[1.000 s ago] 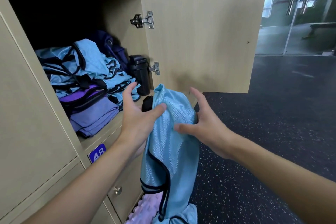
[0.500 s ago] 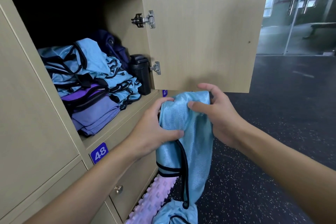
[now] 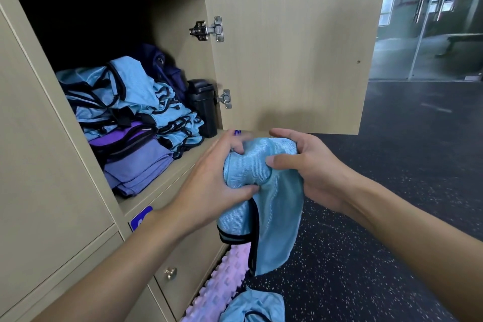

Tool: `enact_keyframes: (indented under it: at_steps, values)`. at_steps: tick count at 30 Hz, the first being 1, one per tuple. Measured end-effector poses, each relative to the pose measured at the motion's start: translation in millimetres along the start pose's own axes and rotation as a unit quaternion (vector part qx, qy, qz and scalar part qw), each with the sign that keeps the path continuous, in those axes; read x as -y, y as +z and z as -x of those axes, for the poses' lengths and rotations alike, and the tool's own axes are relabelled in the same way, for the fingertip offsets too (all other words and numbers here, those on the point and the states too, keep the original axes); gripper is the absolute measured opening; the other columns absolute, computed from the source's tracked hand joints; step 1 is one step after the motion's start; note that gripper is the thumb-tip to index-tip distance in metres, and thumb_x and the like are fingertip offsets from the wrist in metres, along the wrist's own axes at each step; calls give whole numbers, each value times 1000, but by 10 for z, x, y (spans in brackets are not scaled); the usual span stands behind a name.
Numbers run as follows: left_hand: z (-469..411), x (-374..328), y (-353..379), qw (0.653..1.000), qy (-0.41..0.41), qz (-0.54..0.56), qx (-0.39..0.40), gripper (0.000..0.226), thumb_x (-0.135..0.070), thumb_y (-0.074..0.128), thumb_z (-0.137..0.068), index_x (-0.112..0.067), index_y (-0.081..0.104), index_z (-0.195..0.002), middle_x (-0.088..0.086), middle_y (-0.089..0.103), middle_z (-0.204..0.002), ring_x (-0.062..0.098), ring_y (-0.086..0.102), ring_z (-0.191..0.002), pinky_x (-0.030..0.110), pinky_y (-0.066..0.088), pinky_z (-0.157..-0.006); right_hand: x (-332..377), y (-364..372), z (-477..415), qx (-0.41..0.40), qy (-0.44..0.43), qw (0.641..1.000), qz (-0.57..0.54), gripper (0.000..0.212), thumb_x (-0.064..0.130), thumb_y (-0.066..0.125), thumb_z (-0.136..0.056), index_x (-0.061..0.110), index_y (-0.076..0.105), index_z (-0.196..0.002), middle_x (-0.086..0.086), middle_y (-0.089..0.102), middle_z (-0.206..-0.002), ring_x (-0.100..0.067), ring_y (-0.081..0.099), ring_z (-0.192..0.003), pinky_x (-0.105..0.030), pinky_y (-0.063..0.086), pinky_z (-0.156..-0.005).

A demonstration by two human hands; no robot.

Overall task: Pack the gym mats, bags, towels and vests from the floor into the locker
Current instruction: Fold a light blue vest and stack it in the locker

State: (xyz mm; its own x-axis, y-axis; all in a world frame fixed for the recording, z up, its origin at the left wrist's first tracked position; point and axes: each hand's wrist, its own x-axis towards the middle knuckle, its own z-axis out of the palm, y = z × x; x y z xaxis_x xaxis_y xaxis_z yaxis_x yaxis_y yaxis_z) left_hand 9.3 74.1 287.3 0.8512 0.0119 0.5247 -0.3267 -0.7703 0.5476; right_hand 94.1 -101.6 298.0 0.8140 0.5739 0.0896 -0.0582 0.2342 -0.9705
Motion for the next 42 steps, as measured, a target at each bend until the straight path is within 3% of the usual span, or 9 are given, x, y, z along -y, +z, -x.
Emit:
enact_keyframes:
  at_steps: [2, 7, 13, 18, 22, 25, 31, 36, 42]
  values:
    - [21, -43, 18, 999, -28, 35, -12, 54, -16, 86, -72, -30, 43, -101, -16, 61, -103, 10, 62, -95, 29, 49, -80, 1, -2, 5, -6, 2, 1000, -1, 66, -11, 67, -84, 16, 47, -140, -12, 67, -113, -19, 73, -84, -32, 61, -71]
    - [-18, -90, 35, 988, -77, 123, -45, 56, -1, 81, -73, -29, 49, -110, 0, 68, -76, 12, 59, -60, 28, 50, -56, -23, -36, 14, -29, -32, 991, 123, 68, 17, 78, -82, 27, 43, -140, -4, 60, -121, -17, 68, -102, -30, 57, -84]
    - [-121, -126, -87, 958, -138, 237, -85, 61, 1, 84, -72, -27, 53, -116, 4, 69, -91, 13, 68, -70, 29, 57, -61, -26, -99, 56, 64, -30, 983, 170, 98, 17, 93, -62, 43, 37, -138, 2, 61, -127, -13, 69, -106, -34, 58, -86]
    - [-111, -101, -82, 939, -178, 268, -122, 68, -14, 86, -75, -34, 46, -125, 8, 68, -106, 21, 72, -85, 38, 62, -72, -67, -14, 50, 22, -75, 991, 111, 82, -3, 81, -74, 31, 39, -136, 4, 69, -103, -14, 73, -90, -29, 59, -71]
    - [-53, -38, -40, 995, -55, 59, -55, 70, -47, 87, -65, -51, 50, -124, -14, 23, -152, -17, 33, -129, 7, 32, -105, -59, -2, 34, -37, -71, 994, 78, 85, 0, 78, -79, 40, 35, -140, 4, 68, -93, -19, 74, -80, -36, 61, -68]
    - [-14, -47, -40, 999, -21, 2, 30, 69, -53, 88, -63, -57, 54, -123, -27, -4, -157, -7, 13, -143, 11, 20, -111, -55, 11, 34, -46, -59, 996, 53, 84, 0, 76, -81, 36, 35, -144, 0, 69, -101, -22, 74, -83, -39, 61, -69]
    - [-21, -117, -95, 993, -40, -26, 104, 101, -80, 72, -47, -55, 40, -139, -31, 16, -151, -12, 18, -140, 9, 18, -107, -42, 5, 37, -39, -47, 998, 27, 74, 4, 77, -80, 27, 41, -141, 12, 75, -87, -15, 75, -82, -30, 59, -65]
    - [7, -156, -40, 992, -43, -88, 85, 93, -56, 89, -57, -46, 43, -137, -27, 26, -146, -4, 23, -135, 5, 16, -101, -24, 18, 80, 34, -16, 998, 41, 79, 2, 76, -77, 34, 41, -139, 4, 71, -108, -19, 73, -91, -36, 61, -75]
    - [-3, -126, -52, 997, -57, -38, 23, 64, -34, 89, -62, -38, 57, -118, -18, 58, -115, -1, 56, -103, 11, 42, -85, 22, -36, 100, 126, -6, 991, 52, 94, 0, 77, -65, 45, 40, -139, -2, 63, -126, -21, 70, -106, -34, 58, -83]
